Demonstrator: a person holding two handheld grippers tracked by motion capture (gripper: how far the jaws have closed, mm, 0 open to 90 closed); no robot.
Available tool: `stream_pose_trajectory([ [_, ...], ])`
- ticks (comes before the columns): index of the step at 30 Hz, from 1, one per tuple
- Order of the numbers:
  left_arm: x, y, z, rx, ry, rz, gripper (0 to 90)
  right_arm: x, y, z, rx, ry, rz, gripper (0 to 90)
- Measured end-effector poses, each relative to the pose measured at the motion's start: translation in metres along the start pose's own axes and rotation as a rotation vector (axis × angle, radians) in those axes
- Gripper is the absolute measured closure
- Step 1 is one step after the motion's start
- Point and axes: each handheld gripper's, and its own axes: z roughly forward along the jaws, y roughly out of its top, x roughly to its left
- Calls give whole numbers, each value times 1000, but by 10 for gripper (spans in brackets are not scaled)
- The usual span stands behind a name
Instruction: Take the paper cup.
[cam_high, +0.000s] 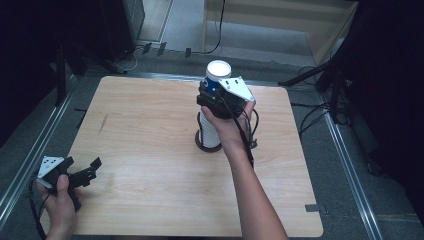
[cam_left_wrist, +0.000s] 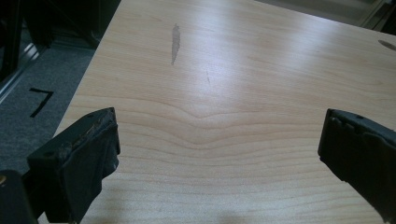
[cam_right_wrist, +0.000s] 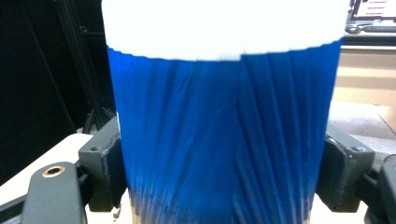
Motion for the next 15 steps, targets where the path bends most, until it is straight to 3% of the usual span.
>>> stream_pose_trajectory([
  [15, 0, 0, 0, -5, -4, -1, 0, 3, 31, -11, -105, -10, -6, 197],
])
